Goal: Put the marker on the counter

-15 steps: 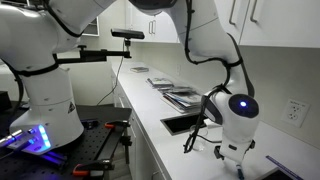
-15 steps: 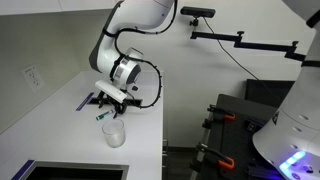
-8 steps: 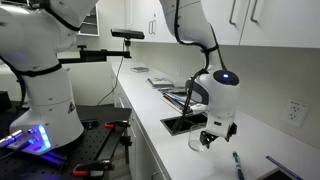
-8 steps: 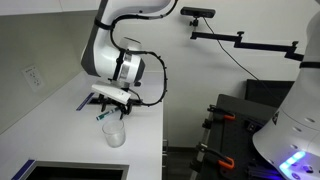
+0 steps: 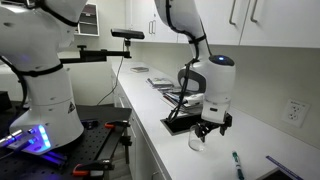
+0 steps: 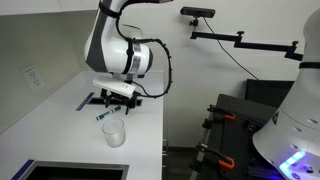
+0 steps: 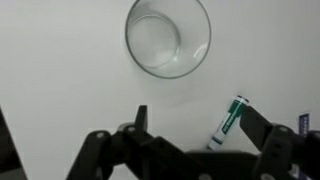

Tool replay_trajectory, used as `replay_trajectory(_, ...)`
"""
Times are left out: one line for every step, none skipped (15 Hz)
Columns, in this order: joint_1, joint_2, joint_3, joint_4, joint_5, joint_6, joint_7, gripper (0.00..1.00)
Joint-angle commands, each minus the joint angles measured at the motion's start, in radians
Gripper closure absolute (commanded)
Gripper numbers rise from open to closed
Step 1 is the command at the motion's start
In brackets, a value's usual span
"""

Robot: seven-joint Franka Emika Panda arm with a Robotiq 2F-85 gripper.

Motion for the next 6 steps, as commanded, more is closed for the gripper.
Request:
replay_trajectory(0.039,-0.048,-0.044,-0.051,-0.108,-0.014,0.107,0.00)
replay_trajectory(0.041,-0.055,-0.046,-0.056,-0.135,-0.018,0.124,0.00)
replay_trajectory(0.045,-0.060,-0.048,-0.063,-0.162,-0.014,0.136,0.00)
replay_trajectory(0.052,-0.067,-0.052,-0.071,-0.189,-0.006,0.155,0.00)
replay_trajectory(0.057,-0.072,-0.054,-0.078,-0.213,0.003,0.174,0.00)
replay_trajectory(0.058,-0.081,-0.047,-0.092,-0.235,0.038,0.173,0.00)
